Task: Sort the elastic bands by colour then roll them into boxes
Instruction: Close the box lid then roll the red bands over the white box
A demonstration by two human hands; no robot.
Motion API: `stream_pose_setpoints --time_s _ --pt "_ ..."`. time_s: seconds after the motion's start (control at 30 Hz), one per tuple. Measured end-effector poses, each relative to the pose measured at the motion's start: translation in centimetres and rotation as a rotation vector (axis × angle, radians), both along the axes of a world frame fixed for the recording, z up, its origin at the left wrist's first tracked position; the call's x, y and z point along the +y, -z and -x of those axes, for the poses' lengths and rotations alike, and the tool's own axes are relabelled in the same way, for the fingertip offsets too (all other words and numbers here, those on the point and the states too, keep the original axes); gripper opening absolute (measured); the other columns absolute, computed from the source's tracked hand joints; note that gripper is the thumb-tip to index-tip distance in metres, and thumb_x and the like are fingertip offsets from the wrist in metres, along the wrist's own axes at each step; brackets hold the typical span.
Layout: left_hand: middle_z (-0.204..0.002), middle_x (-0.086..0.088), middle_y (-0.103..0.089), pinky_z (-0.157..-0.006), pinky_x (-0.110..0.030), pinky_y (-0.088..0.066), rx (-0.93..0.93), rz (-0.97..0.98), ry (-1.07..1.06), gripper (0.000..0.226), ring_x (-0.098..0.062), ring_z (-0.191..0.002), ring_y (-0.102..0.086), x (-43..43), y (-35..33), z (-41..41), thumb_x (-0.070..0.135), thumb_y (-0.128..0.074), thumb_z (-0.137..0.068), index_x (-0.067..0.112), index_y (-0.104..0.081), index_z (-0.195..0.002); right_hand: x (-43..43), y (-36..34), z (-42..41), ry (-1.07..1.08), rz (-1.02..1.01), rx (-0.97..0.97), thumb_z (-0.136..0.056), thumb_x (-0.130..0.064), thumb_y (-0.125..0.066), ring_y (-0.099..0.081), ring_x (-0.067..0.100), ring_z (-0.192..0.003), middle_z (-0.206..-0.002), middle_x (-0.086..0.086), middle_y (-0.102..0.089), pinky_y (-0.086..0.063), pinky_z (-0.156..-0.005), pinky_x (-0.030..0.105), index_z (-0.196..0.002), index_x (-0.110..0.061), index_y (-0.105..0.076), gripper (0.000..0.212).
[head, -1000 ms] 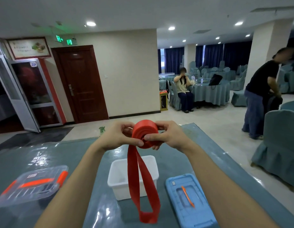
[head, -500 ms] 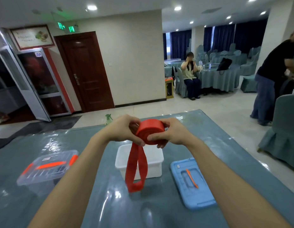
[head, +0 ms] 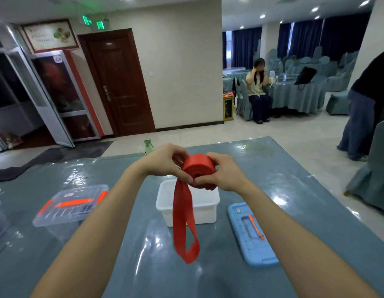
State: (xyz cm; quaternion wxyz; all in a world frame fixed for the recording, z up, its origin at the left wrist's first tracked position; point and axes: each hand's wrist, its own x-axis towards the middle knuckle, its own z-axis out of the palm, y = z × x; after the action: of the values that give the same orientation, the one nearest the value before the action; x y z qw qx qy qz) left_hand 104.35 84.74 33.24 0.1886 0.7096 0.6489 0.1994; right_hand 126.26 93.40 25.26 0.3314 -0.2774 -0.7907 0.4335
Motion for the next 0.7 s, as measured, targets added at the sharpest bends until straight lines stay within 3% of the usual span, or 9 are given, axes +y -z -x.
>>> stream_pose_setpoints --time_s 0.07,0.13,0.2,0.23,0.33,0.47,0.57,0.63,0.7 --pt "-0.096 0.0 -0.085 -0.095 -0.048 -0.066 -0.114 -0.01 0.011 0.048 -0.023 -0.093 -0.082 -0.1 1.1 0.3 0.031 -0.108 -0.065 0.021 -0.081 -0.104 0.2 0.2 -0.2 -0.036 0.054 0.024 -0.053 -0.045 -0.107 -0.079 0.029 -0.063 -0.086 0.003 -0.079 -0.066 -0.055 0.046 -0.099 -0.035 -0.069 0.06" --pt "-0.093 -0.002 -0.085 -0.091 -0.047 -0.067 -0.123 0.004 0.02 0.042 -0.026 -0.09 -0.083 0.1 1.5 0.2 0.033 -0.107 -0.065 0.023 -0.083 -0.098 -0.1 0.5 -0.6 -0.035 -0.011 -0.093 -0.046 -0.06 -0.105 -0.081 0.023 -0.075 -0.104 -0.001 -0.078 -0.067 -0.061 0.046 -0.122 -0.042 -0.057 0.091" --pt "-0.089 0.0 -0.085 -0.085 -0.04 -0.066 -0.108 0.047 0.02 0.037 -0.022 -0.085 -0.083 0.5 1.4 0.2 0.034 -0.107 -0.063 0.026 -0.084 -0.091 -0.3 1.4 -0.9 0.085 -0.353 -0.311 -0.043 -0.079 -0.093 -0.077 0.021 -0.093 -0.138 -0.004 -0.065 -0.065 -0.075 0.044 -0.156 -0.053 -0.027 0.133" --pt "-0.087 0.001 -0.085 -0.081 -0.038 -0.065 -0.081 0.066 0.012 0.036 -0.019 -0.082 -0.083 0.7 1.4 0.2 0.034 -0.107 -0.062 0.027 -0.084 -0.088 -0.3 2.3 -0.9 0.148 -0.572 -0.371 -0.05 -0.079 -0.089 -0.075 0.026 -0.093 -0.149 -0.002 -0.056 -0.063 -0.075 0.044 -0.165 -0.052 -0.013 0.14" --pt "-0.08 -0.006 -0.081 -0.076 -0.048 -0.062 0.039 0.094 -0.004 0.042 -0.016 -0.071 -0.074 1.2 1.6 0.0 0.038 -0.105 -0.057 0.017 -0.081 -0.085 -0.4 4.2 -0.7 0.248 -0.972 -0.311 -0.078 -0.063 -0.081 -0.076 0.031 -0.091 -0.162 0.004 -0.043 -0.06 -0.062 0.041 -0.17 -0.043 -0.016 0.115" --pt "-0.071 -0.006 -0.074 -0.069 -0.045 -0.058 0.077 0.112 -0.007 0.035 -0.016 -0.064 -0.061 1.4 2.5 0.2 0.027 -0.102 -0.059 0.014 -0.076 -0.08 -0.3 6.0 0.5 0.176 -1.124 -0.265 -0.084 -0.044 -0.071 -0.071 0.033 -0.1 -0.161 0.008 -0.046 -0.063 -0.062 0.043 -0.164 -0.036 -0.033 0.089" --pt "-0.095 -0.004 -0.084 -0.096 -0.048 -0.064 -0.051 0.181 -0.019 0.045 -0.018 -0.092 -0.08 0.9 3.8 1.2 0.018 -0.103 -0.066 0.02 -0.08 -0.105 -0.4 6.2 1.2 0.125 -1.107 -0.272 -0.083 -0.039 -0.067 -0.067 0.036 -0.088 -0.153 0.008 -0.053 -0.061 -0.062 0.046 -0.153 -0.028 -0.048 0.073" --pt "-0.12 -0.003 -0.081 -0.112 -0.038 -0.055 -0.225 0.252 -0.047 0.075 -0.02 -0.12 -0.075 -0.4 6.2 2.5 0.006 -0.103 -0.069 0.018 -0.068 -0.135 -0.4 6.4 1.4 0.163 -1.049 -0.278 -0.079 -0.034 -0.074 -0.067 0.037 -0.09 -0.152 0.008 -0.053 -0.062 -0.065 0.047 -0.152 -0.026 -0.054 0.076" --pt "-0.141 -0.004 -0.073 -0.123 -0.036 -0.044 -0.276 0.351 -0.097 0.091 -0.018 -0.137 -0.065 -2.6 10.5 3.5 -0.007 -0.098 -0.071 0.015 -0.056 -0.149 -0.6 6.5 1.5 0.218 -0.999 -0.247 -0.077 -0.036 -0.073 -0.067 0.036 -0.093 -0.153 0.004 -0.052 -0.062 -0.067 0.046 -0.152 -0.027 -0.053 0.078"
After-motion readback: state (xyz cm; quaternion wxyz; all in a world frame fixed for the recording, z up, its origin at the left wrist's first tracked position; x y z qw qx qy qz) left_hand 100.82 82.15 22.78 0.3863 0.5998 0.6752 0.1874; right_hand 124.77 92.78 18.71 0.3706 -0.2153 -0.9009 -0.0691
